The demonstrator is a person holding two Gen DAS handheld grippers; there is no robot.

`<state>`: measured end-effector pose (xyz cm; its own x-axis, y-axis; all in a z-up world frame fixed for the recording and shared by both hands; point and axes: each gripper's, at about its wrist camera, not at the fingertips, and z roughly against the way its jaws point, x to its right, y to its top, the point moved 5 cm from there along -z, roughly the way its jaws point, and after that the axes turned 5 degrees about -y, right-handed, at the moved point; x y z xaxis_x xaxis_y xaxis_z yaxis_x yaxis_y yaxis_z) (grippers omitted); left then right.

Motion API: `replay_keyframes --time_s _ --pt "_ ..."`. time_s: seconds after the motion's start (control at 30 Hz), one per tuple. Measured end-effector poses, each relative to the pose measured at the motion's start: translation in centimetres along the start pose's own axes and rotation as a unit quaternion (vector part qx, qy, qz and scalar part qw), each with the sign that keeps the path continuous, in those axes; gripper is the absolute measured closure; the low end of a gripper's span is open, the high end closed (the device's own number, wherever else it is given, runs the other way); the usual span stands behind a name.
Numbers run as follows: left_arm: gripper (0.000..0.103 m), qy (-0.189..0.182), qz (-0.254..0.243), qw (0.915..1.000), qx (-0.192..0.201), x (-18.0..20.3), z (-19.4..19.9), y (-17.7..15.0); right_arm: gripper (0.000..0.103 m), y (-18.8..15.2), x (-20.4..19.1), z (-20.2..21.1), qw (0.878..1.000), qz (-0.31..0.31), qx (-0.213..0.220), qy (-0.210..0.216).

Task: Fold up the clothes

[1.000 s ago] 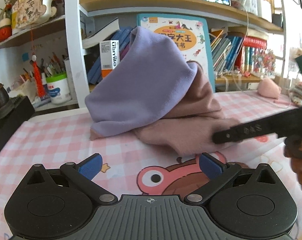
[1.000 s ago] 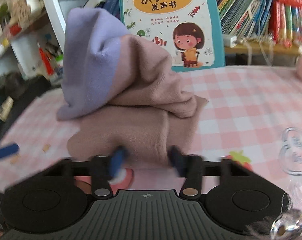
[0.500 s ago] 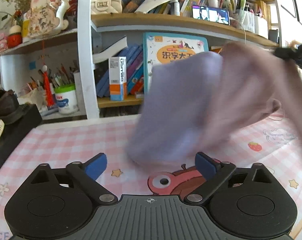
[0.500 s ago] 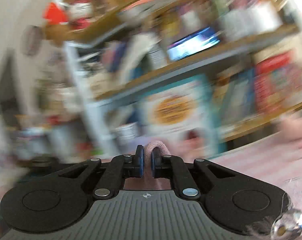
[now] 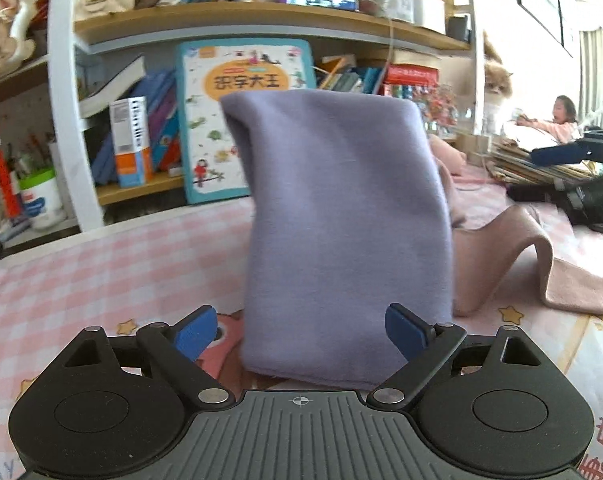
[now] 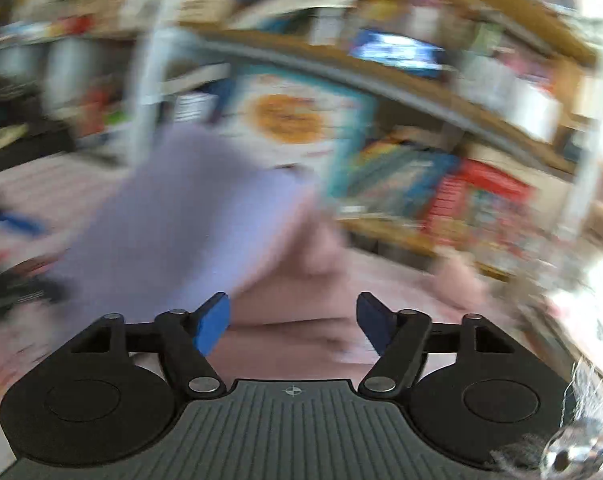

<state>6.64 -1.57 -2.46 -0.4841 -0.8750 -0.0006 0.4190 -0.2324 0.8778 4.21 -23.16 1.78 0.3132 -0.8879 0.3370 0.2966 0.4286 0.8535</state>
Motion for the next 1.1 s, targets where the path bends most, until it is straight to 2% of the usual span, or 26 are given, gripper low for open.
replay_keyframes --time_s 0.07,0.17,0.27,0.33,0.4,0.43,0.47,0.5,0.6,0.63,0.7,0.73,0.77,0.83,0.9,0.97,1.03,1.1 --pt "0.010 -0.005 0.002 1.0000 0.001 0.2 -0.1 0.0 0.034 -0.5 -2.0 0.0 0.999 0.042 -0.012 0.030" --pt "0.010 -0.013 -0.003 0.9999 0.002 0.8 -0.1 0.1 0.034 -1.4 -4.3 -1.1 0.992 0.120 -0.031 0.016" --pt "0.010 -0.033 -0.037 0.9987 0.000 2.6 0.0 0.2 0.036 -2.3 -5.5 -3.1 0.981 0.187 -0.050 0.013" --pt "0.010 -0.048 -0.068 0.9965 -0.005 4.1 -0.1 0.2 0.039 -2.8 -5.7 -4.4 0.978 0.196 -0.066 0.030" --pt "0.010 -0.058 -0.095 0.9937 -0.012 5.4 -0.4 0.0 0.052 -3.1 -5.4 -5.2 0.980 0.176 -0.083 0.047" --pt "0.010 -0.060 -0.108 0.9922 -0.017 6.0 -0.7 -0.2 0.068 -3.1 -5.0 -5.5 0.982 0.159 -0.090 0.047" --pt "0.010 -0.059 -0.119 0.9908 -0.023 6.3 -1.1 -0.3 0.096 -3.2 -4.6 -5.8 0.984 0.142 -0.097 0.048" --pt "0.010 -0.059 -0.129 0.9894 -0.028 6.7 -1.4 -0.5 0.102 -3.2 -4.1 -6.0 0.986 0.126 -0.102 0.047" --pt "0.030 -0.042 -0.151 0.9869 -0.040 7.0 -2.8 -0.9 0.102 -3.4 -2.5 -6.2 0.991 0.082 -0.106 0.024" --pt "0.044 -0.033 -0.155 0.9864 -0.043 6.9 -3.2 -1.0 0.102 -3.5 -1.8 -6.0 0.992 0.064 -0.106 0.023" --pt "0.060 -0.017 -0.158 0.9867 -0.034 6.2 -3.5 -0.7 0.102 -3.7 -0.9 -5.8 0.993 0.041 -0.109 0.026" --pt "0.078 -0.010 -0.152 0.9879 -0.029 5.6 -3.5 -0.4 0.102 -3.9 -0.6 -5.7 0.993 0.034 -0.113 0.027" --pt "0.088 -0.007 -0.138 0.9901 -0.024 4.9 -3.3 0.1 0.102 -4.1 -0.4 -5.7 0.992 0.032 -0.117 0.026" --pt "0.089 0.002 -0.081 0.9967 -0.003 2.2 -2.4 1.4 0.102 -4.8 -0.1 -5.9 0.991 0.030 -0.128 0.024" --pt "0.092 0.017 -0.013 0.9994 0.028 -1.0 -1.2 2.8 0.102 -5.5 0.0 -5.5 0.992 0.025 -0.125 0.023" --pt "0.093 0.017 0.059 0.9966 0.056 -4.4 0.0 4.0 0.102 -5.7 0.1 -5.3 0.992 0.016 -0.125 0.027" --pt "0.093 0.008 0.117 0.9907 0.068 -7.0 0.7 4.5 0.101 -5.5 0.1 -5.5 0.991 0.009 -0.127 0.030" --pt "0.093 0.004 0.160 0.9845 0.073 -9.0 0.9 4.8 0.092 -4.8 -0.3 -5.4 0.992 0.005 -0.117 0.041"
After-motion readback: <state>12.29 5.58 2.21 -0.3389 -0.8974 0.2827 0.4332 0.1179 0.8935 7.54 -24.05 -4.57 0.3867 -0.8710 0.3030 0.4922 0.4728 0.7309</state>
